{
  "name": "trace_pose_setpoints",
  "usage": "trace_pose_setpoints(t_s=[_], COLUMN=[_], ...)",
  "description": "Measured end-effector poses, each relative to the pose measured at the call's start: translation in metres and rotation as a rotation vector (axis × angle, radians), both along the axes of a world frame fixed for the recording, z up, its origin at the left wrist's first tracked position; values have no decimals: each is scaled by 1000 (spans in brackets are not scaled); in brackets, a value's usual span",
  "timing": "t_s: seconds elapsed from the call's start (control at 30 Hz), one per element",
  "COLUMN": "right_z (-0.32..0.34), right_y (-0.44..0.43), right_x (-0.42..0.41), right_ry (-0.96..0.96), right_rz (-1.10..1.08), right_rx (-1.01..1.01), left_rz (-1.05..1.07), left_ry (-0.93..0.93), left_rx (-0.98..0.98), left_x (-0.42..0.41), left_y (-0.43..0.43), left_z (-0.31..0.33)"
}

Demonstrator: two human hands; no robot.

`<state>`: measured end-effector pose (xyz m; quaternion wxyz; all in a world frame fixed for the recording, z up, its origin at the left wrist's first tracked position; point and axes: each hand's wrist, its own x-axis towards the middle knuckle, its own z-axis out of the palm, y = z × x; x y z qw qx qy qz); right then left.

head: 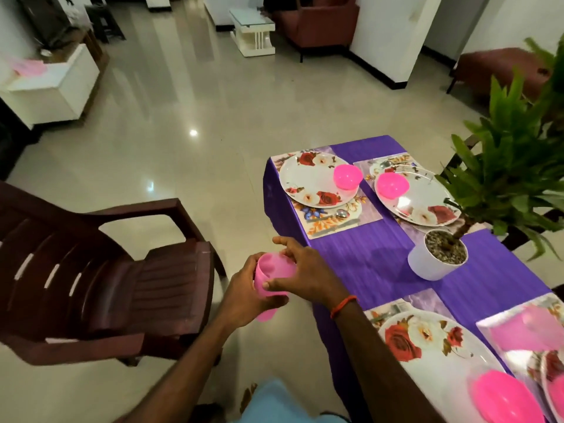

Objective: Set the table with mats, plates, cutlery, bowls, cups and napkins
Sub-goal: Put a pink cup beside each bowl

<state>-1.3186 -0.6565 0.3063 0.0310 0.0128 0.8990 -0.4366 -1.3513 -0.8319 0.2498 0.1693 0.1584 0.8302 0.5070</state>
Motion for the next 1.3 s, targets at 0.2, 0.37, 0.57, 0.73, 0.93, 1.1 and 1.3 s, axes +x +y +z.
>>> trace_pose_setpoints(t_s=[0.2, 0.37, 0.57, 0.73, 0.93, 1.1, 1.3], right_z=[4, 29, 53, 57, 24, -15, -33], right_y=[-6, 12, 47, 83, 132, 180, 243], right_x=[-39, -58, -85, -126, -174, -191, -198], right_ry=[91, 182, 286, 306, 172, 65, 16], right_rz=[-83, -245, -452, -550, -565, -633, -811], right_rx=[-9, -95, -174, -199, -96, 42, 138], left_rz=[-45, -49, -43, -54, -91, -89, -84], left_ry=[75, 109, 52, 40, 29, 6, 1], left_rx=[-18, -19, 53, 85, 35, 30, 34], left_x=[-54, -83, -124, -172, -235, -274, -301], left_y=[-10, -8, 13, 34, 67, 95, 122], left_z=[3, 0, 3, 7, 10, 8, 5])
